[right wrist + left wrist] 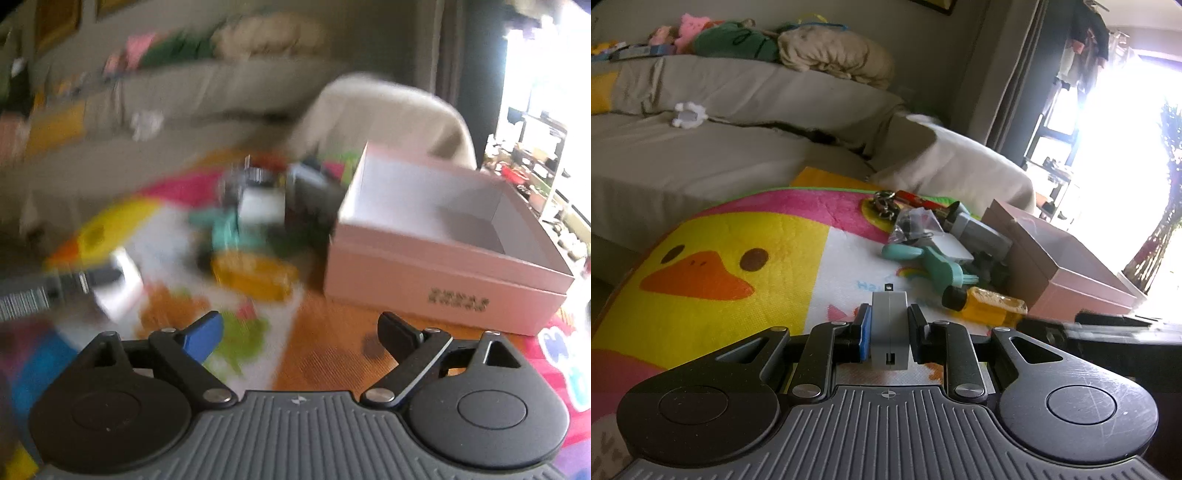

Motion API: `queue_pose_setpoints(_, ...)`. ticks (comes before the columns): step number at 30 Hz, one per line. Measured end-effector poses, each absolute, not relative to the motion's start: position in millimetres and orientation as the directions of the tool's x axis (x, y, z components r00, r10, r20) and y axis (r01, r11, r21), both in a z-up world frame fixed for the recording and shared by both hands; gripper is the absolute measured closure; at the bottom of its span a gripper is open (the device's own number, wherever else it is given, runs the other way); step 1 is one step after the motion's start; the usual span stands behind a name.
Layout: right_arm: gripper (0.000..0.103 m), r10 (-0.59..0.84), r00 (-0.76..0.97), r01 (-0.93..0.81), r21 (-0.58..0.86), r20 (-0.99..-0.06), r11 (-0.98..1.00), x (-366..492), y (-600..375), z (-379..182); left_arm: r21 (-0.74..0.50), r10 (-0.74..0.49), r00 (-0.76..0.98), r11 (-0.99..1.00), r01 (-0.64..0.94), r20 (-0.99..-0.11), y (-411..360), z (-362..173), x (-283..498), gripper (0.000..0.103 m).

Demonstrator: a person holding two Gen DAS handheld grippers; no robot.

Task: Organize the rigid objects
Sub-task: 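Grasp the yellow liquid bottle with the right gripper while the left gripper lifts the charger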

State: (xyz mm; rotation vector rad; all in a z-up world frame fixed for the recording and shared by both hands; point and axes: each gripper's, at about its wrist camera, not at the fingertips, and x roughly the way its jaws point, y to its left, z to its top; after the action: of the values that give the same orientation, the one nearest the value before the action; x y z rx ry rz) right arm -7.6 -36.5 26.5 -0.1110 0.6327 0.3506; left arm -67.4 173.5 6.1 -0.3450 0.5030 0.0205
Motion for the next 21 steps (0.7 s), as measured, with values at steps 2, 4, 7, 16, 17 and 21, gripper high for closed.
queue_pose_setpoints(2, 0.011, 0.275, 0.774, -0.324, 0.017, -0.571, 0.946, -4, -27, 28, -0.32, -0.064, 0.877, 0.942, -0.105, -0.476, 174, 6, -67, 0.079)
queue_pose_setpoints(4, 0.011, 0.275, 0.764, -0.328, 0.016, -0.583, 0.945, 4, -14, 25, -0.32, -0.064, 0.877, 0.942, -0.105, -0.476, 174, 6, -68, 0.079)
queue_pose_setpoints(7, 0.011, 0.264, 0.741, -0.328, 0.011, -0.618, 0.945, 20, 3, 18, -0.32, -0.063, 0.877, 0.941, -0.106, -0.476, 175, 6, -68, 0.079)
queue_pose_setpoints(16, 0.015, 0.212, 0.707, -0.316, -0.034, -0.675, 0.948, 48, 41, 9, -0.317, -0.058, 0.876, 0.942, -0.111, -0.478, 175, 7, -67, 0.079)
queue_pose_setpoints(17, 0.02, 0.221, 0.7, -0.314, -0.015, -0.679, 0.949, 49, 37, 9, -0.316, -0.056, 0.876, 0.942, -0.112, -0.479, 175, 7, -67, 0.079)
queue_pose_setpoints(21, 0.021, 0.265, 0.67, -0.356, 0.014, -0.693, 0.934, 40, 22, 15, -0.292, -0.039, 0.875, 0.949, -0.119, -0.483, 171, 8, -68, 0.079)
